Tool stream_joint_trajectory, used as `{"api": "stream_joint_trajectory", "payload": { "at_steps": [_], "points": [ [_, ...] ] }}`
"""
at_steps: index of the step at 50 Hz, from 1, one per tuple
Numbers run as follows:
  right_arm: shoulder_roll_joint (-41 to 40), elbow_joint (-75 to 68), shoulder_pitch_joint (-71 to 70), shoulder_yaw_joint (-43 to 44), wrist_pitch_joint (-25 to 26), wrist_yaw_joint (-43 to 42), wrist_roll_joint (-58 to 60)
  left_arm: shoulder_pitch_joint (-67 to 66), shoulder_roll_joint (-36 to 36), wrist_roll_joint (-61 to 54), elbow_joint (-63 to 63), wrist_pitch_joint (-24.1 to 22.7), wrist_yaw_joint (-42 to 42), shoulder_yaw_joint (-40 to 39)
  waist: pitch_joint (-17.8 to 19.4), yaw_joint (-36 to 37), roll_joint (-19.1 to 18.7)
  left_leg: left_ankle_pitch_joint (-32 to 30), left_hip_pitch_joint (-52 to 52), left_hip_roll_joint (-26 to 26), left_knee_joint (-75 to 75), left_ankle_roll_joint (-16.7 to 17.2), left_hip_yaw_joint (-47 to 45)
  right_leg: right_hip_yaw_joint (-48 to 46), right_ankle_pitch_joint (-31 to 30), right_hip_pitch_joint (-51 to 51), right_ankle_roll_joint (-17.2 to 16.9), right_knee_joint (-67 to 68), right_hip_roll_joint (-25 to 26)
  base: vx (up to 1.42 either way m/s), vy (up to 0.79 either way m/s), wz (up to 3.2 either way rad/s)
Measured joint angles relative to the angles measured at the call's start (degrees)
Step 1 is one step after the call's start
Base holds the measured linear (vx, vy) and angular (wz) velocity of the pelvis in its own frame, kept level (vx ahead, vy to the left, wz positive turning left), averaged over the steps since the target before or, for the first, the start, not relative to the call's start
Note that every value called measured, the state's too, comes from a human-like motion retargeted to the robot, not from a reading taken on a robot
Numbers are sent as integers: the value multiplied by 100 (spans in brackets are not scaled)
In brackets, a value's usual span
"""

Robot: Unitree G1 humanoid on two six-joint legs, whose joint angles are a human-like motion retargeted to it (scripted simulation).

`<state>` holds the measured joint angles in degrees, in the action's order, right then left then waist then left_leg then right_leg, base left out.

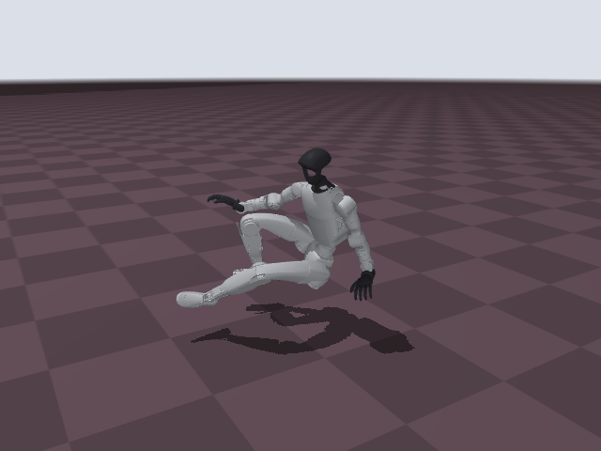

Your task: Stand up

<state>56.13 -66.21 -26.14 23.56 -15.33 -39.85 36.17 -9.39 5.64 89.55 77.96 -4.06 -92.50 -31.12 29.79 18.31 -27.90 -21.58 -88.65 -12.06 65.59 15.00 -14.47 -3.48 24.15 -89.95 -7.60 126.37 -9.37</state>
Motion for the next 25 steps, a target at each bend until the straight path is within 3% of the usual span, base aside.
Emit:
{"api": "stream_joint_trajectory", "payload": {
  "at_steps": [5, 9, 15, 18, 20, 22, 25],
  "points": [
    [260, 107, -346, -215, -67, 566, 287, 476, 235, -47, 412, 1, 0, 23, 0, 65, 53, 78, -117, -301, 269, 0, -462, 117, 664, 0, -347, 255, -289, 6, -8, 26],
    [278, 128, -628, -260, -82, 868, 704, 781, 388, -19, 458, -6, 0, -102, 0, 74, 304, 153, -130, -629, 504, 0, -1062, 216, 901, 0, -655, 361, -420, -3, -10, 28],
    [88, 3, -738, -490, -211, 1316, 1021, 897, 633, 211, 499, 30, 0, -413, 0, -80, 1312, 517, -131, -440, 1111, 0, -1413, 944, 938, 0, -710, 363, -456, -4, -18, 16],
    [-204, -77, -729, -738, -318, 1537, 969, 790, 876, 306, 518, 109, 0, -581, 0, -114, 2176, 1167, -131, -299, 1871, -1, -1079, 1315, 1432, 411, -711, 209, -495, 8, -40, -3],
    [-646, -190, -718, -1011, -354, 1590, 940, 550, 1211, 355, 524, 160, 0, -780, 0, -69, 2715, 1736, -131, -228, 2753, -309, -507, 1258, 1892, 1049, -545, 123, -503, 17, -46, -4],
    [-997, -312, -727, -1263, -324, 1613, 971, 347, 1490, 378, 500, 171, 0, -944, 0, -148, 3086, 2392, -131, -177, 3636, -1084, -417, 1261, 2151, 1502, -557, 70, -590, 11, -24, 42],
    [-1461, -486, -833, -1643, -284, 1620, 1035, 124, 1844, 424, 451, 184, 0, -1245, 0, -344, 3664, 3569, -131, 7, 4935, -1854, -339, 1293, 2443, 1942, -385, 27, -719, 8, -23, 62]
  ]
}}
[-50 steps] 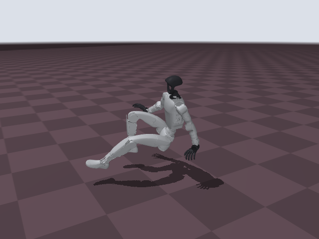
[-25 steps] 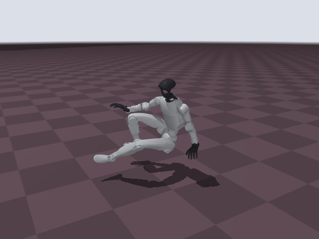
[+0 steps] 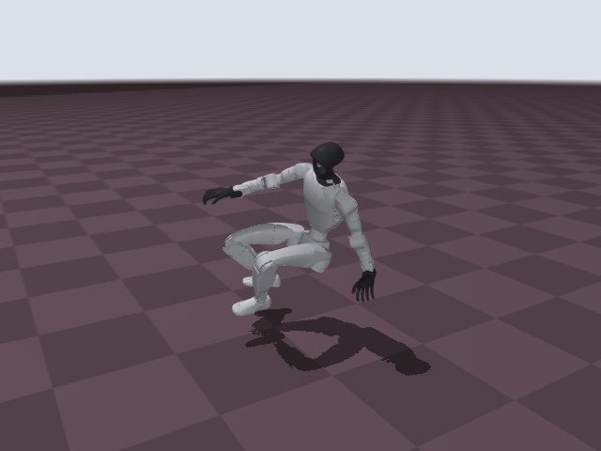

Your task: Stand up

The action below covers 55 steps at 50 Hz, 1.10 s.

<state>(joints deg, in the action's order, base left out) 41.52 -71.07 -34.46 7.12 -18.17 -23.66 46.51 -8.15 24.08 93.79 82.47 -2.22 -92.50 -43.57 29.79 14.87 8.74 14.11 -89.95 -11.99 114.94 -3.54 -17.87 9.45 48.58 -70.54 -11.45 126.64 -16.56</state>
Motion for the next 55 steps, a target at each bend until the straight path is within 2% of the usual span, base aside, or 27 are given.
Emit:
{"api": "stream_joint_trajectory", "payload": {
  "at_steps": [3, 5, 7, 8, 10, 15, 20, 23, 24, 26, 30, 32, 35, 38, 40, 43, 47, 55],
  "points": [
    [-366, -146, -163, -296, 53, -57, -93, -101, 309, 24, -37, 0, 0, -243, 0, -100, 440, 676, 0, 324, 1104, -489, 276, -35, 132, 135, -67, -82, 1, 10, -13, 35],
    [-561, -200, -233, -442, 61, -105, -231, -146, 456, 14, -45, -5, 0, -325, 0, -132, 633, 892, 0, 842, 1561, -623, 775, -37, 140, 157, -201, -172, 50, 5, -8, 8],
    [-743, -216, -333, -534, 53, -165, -477, -127, 570, 19, -63, -56, 0, -437, 0, -164, 835, 1312, 0, 838, 1917, -712, 1280, -71, 142, -19, -255, -207, 100, 3, -13, -6],
    [-840, -227, -364, -584, 48, -197, -618, -147, 634, -5, -60, -94, 0, -456, 0, -153, 909, 1488, 0, 922, 1970, -647, 1384, -38, 142, -100, -288, -193, 142, 1, -11, -24],
    [-961, -245, -406, -615, 2, -249, -819, -125, 731, 6, -7, -178, 0, -488, 0, -34, 974, 2173, 0, 661, 2173, -643, 1377, -36, 142, -293, -294, -136, 264, 7, -16, -47],
    [-920, -231, -491, -619, 25, -301, -941, -122, 846, 31, 445, -244, 0, -370, 0, 269, 1032, 3190, 0, 446, 2738, 295, 1614, 79, 142, -1034, -162, 244, 713, 17, -12, -63],
    [-969, 130, -596, -643, -100, -123, -1186, -292, 946, 242, 1493, 67, 0, -360, 0, 109, 1352, 3380, 0, 155, 2570, 261, 1352, 158, 142, -1594, -114, 354, 1218, 19, -18, -49],
    [-882, 362, -668, -553, -219, -101, -1417, -363, 752, 285, 1493, 375, 93, -432, 0, -34, 1492, 3202, 0, -55, 2083, 303, 1337, 34, 142, -1792, -108, 82, 1455, 12, -18, -27],
    [-846, 440, -717, -529, -253, -97, -1506, -247, 713, 294, 1493, 508, 407, -440, 0, -124, 1539, 3115, 0, -123, 1884, 339, 1327, -6, 142, -1848, -66, -55, 1479, 12, -16, -10],
    [-773, 571, -821, -453, -306, -76, -1714, 163, 685, 343, 1493, 924, 1456, -411, 0, -318, 1604, 2913, 0, -250, 1446, 410, 1311, -79, 142, -1916, 37, -405, 1440, 15, -17, 8],
    [-758, 666, -879, 5, -414, 28, -2149, 1393, 662, 1007, 1493, 2252, 3981, -454, 0, -551, 1439, 2465, 0, -242, 425, 644, 1446, -426, 142, -1865, 419, -1268, 1178, 17, -10, 20],
    [-833, 669, -893, 234, -501, 145, -2348, 2074, 721, 1282, 1493, 2416, 4703, -396, 0, -673, 1289, 2238, 0, -153, -109, 756, 1553, -669, 142, -1771, 519, -1760, 1091, 18, -8, 20],
    [-904, 645, -900, 518, -630, 329, -2576, 3102, 880, 1386, 1493, 2133, 5051, -143, 0, -864, 951, 1916, 0, -7, -892, 833, 1726, -1065, 142, -1567, 609, -2532, 997, 17, 0, 30],
    [-1043, 538, -819, 858, -713, 503, -2599, 3959, 935, 1153, 1493, 1859, 4720, -93, -64, -1121, 488, 1528, 0, 245, -1663, 924, 1959, -1494, 141, -1287, 757, -3262, 780, 25, -2, 58],
    [-1200, 392, -707, 977, -774, 661, -2530, 4285, 918, 951, 1493, 1677, 4622, -153, -280, -1288, 243, 1293, 153, 307, -2246, 940, 1953, -1674, 42, -1048, 883, -3851, 723, 26, 5, 25],
    [-1546, 129, -220, 867, -879, 861, -2247, 4175, 809, 563, 1493, 1428, 4742, -331, -497, -1375, 70, 1085, 1028, 106, -3171, 997, 1783, -1723, -293, -301, 1060, -4819, 840, 27, 10, -38],
    [-2094, -181, 532, 768, -836, 795, -1674, 3895, 627, 166, 1493, 1223, 4834, -603, -585, -1406, -113, 784, 2357, 18, -4470, 1076, 1582, -1776, -809, 935, 1313, -6230, 936, 33, 6, -63],
    [-2947, -973, 1980, 618, -589, 617, -944, 3349, 226, -199, 1493, 649, 5134, -545, -734, -1534, -277, -326, 5279, -244, -7453, 1240, 572, -2010, -2056, 3393, 1565, -8966, 884, 36, 8, -77]
  ]
}}
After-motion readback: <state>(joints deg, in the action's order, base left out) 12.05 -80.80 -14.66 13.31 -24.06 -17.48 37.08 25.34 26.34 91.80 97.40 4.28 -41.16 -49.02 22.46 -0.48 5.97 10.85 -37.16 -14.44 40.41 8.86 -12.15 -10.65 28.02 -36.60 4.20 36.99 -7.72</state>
